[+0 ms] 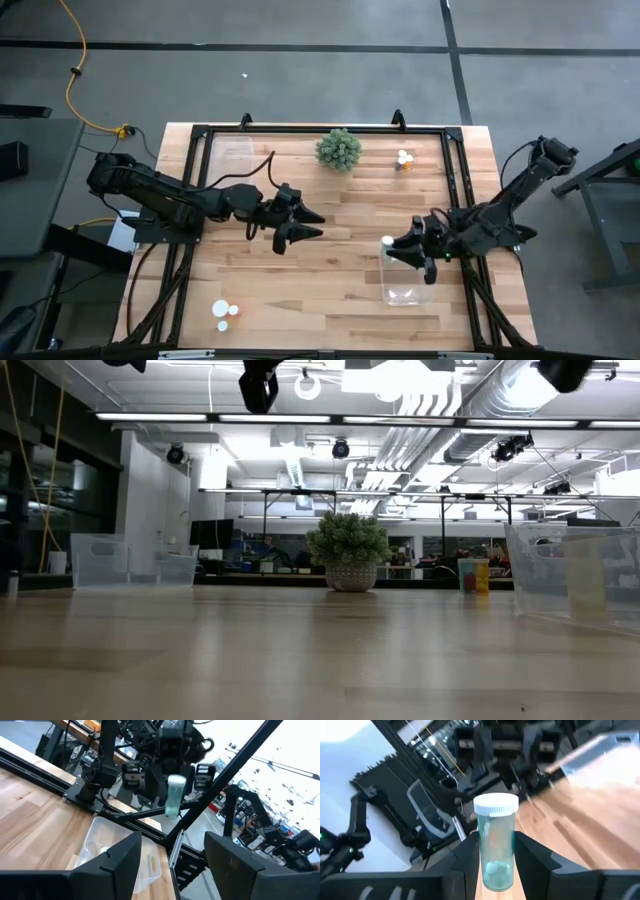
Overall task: Pick and place medicine bottles into bin by pill shape (circle, oval)
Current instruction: Put the left light blue tablet bottle into the right transparent bin
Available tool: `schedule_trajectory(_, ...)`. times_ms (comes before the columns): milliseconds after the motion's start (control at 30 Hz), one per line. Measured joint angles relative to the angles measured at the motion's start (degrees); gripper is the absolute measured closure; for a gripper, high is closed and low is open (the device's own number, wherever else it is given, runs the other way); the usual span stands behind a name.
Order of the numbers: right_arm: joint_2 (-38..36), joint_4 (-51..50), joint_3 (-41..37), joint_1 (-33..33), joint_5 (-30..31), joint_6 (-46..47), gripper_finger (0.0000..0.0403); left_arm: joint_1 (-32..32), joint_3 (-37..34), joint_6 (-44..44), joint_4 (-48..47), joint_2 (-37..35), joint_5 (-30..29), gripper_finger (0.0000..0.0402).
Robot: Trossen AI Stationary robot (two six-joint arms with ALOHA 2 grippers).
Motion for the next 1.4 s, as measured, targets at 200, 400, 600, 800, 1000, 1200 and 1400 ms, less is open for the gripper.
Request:
schedule_trajectory(200,0.04,-9.94,0.02,8.13,6.86,10.70,0.0300,-0.02,0.00,0.00,0.15,0.00,0.02,0.0197)
schedule_trajectory(400,2.40,-22.10,0.02,13.05,10.69,23.86,0.0300,-0.02,0.00,0.00,0.26,0.00,0.02,0.0197)
schedule_trajectory(600,9.61,-26.63,0.02,14.29,10.70,33.28,0.0300,-0.02,0.00,-0.03,0.28,0.00,0.01,0.0197)
schedule_trajectory(800,15.46,-26.65,0.02,14.24,9.17,37.69,0.0300,-0.02,0.00,-1.51,0.31,0.00,0.00,0.0197)
schedule_trajectory(1000,18.76,-26.61,0.02,14.24,6.67,37.95,0.0300,0.00,0.00,-1.49,0.31,0.00,0.00,0.0197)
schedule_trajectory(1200,20.62,-26.88,0.02,14.13,6.35,37.93,0.0300,0.00,0.00,-1.51,0.32,0.00,0.00,0.0197)
schedule_trajectory(1400,22.21,-26.85,0.02,13.96,5.16,39.83,0.0300,0.00,0.00,-1.51,0.31,0.00,0.00,0.0197)
